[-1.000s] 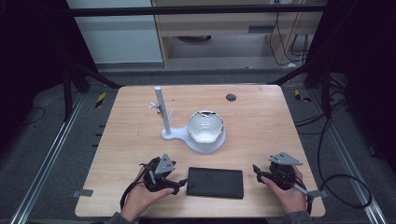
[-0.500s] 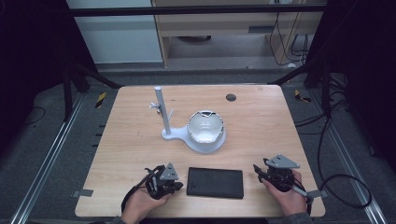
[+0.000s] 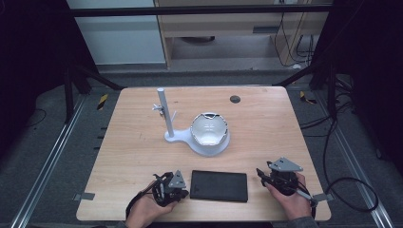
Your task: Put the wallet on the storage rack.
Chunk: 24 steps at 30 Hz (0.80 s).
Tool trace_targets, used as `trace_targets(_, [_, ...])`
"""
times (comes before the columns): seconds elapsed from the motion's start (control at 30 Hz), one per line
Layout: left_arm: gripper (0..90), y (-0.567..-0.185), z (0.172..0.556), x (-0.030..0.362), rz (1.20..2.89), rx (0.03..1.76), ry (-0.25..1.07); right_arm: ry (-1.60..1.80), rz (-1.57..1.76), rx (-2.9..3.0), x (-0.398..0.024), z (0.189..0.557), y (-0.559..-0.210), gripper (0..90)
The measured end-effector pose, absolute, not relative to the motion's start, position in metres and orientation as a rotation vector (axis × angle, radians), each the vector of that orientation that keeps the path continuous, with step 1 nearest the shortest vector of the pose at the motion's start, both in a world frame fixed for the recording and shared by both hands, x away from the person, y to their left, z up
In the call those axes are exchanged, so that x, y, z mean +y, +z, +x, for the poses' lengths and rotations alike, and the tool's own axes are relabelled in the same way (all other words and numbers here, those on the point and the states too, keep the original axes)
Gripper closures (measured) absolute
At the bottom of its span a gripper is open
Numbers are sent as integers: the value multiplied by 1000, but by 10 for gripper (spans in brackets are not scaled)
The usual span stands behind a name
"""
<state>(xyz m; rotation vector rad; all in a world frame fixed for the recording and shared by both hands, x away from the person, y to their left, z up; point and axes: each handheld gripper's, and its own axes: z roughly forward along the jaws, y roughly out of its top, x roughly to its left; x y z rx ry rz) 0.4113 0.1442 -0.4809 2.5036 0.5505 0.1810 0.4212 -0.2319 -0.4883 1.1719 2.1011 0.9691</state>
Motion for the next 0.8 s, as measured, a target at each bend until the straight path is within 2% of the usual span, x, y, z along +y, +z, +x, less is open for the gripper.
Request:
trace_targets(0.57, [895,-483,412,144,2491,539,161,997,1139,2115,-227,419,-485,487])
trace_targets(0.8, [885,-481,415,147,2437,563,151,1072,1077,2159,-212,414,-478,421])
